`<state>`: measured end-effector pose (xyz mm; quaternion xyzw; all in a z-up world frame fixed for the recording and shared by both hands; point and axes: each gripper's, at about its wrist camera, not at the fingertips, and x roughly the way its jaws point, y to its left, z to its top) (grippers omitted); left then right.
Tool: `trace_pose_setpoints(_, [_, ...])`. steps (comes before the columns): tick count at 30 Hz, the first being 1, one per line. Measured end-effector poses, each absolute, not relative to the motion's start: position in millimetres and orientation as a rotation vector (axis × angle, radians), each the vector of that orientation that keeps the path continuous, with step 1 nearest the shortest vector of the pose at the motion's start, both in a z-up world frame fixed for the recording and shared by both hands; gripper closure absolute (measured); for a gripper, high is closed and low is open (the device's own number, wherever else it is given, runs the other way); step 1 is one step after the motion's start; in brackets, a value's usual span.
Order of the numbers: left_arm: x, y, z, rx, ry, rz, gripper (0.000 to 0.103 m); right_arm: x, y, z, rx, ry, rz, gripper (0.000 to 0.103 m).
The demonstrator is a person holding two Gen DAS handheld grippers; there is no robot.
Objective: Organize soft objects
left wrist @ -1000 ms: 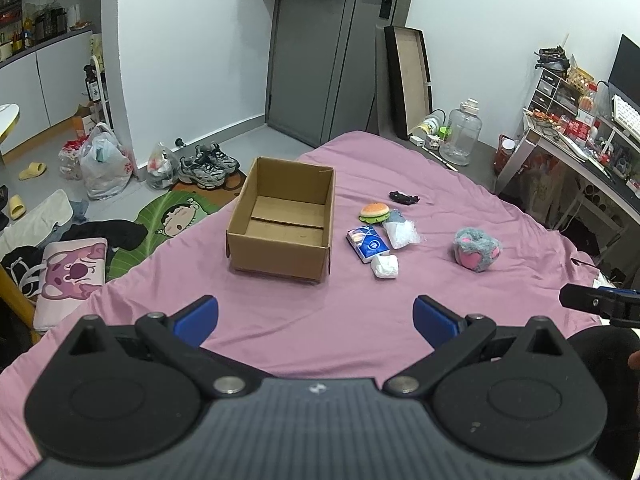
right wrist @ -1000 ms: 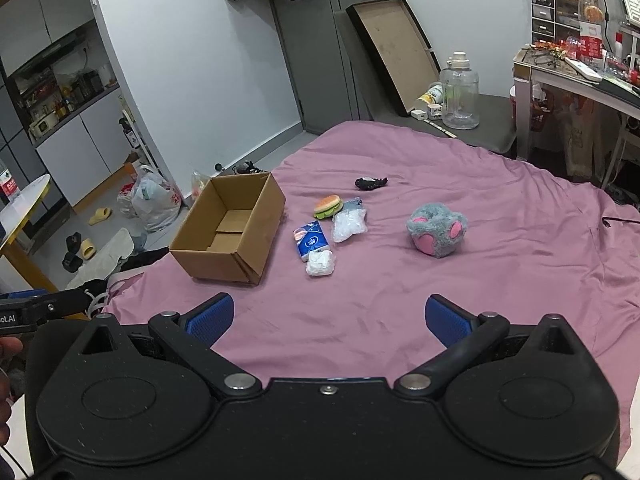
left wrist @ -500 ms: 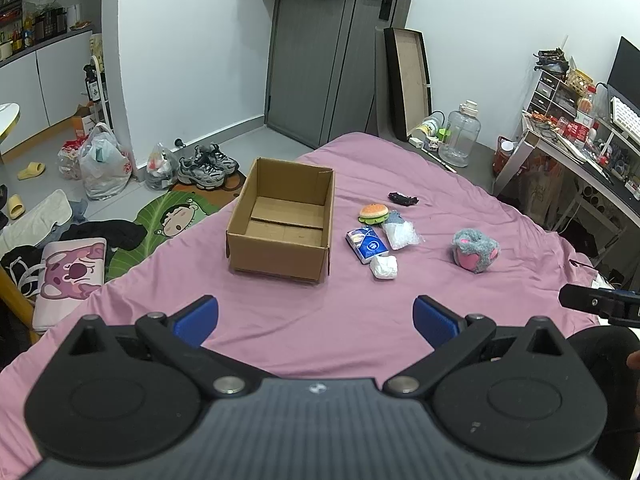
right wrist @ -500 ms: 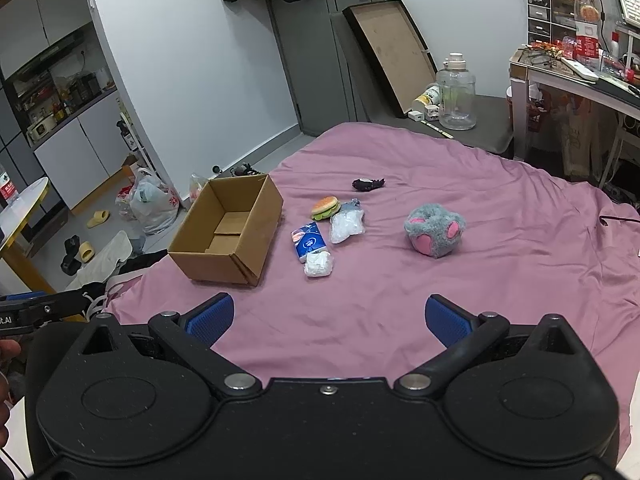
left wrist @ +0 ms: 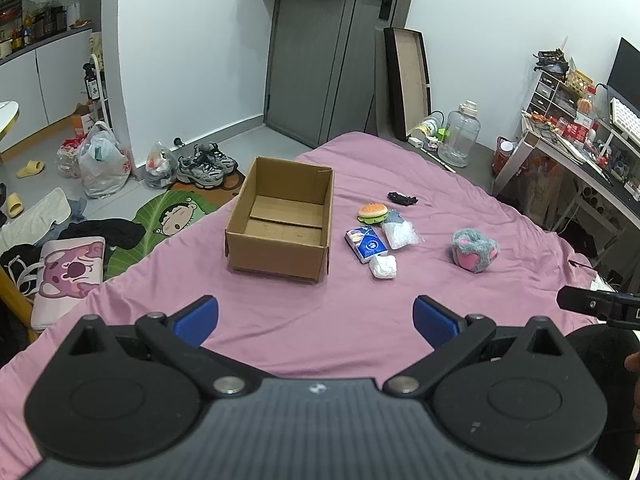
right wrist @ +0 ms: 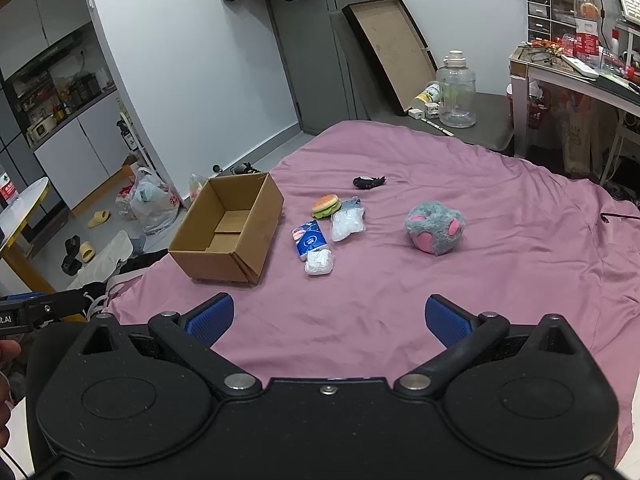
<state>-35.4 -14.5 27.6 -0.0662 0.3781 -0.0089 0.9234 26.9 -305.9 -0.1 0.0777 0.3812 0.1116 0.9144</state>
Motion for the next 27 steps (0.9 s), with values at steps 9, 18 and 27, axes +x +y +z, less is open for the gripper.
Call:
trace_pose_setpoints(9, [-29.4, -13.6, 22.3, -0.142, 0.785, -0.007, 0.0, 29.7, -304.8, -1.9, 0.156, 0.784, 0.238, 0.0])
trace_pose_setpoints(18, [-0.6, -30.1, 10.5, -0.125, 0.8, -0.034, 0.0, 53.2, -304.4, -15.2, 0.131, 0.799, 0.248, 0.0])
trace_pose_setpoints(27, [32.4, -48.3, -1.6, -0.127, 0.81, -0.08, 0.0, 82.4, -322.8, -31.5, 0.202, 0.823, 0.244, 0.0])
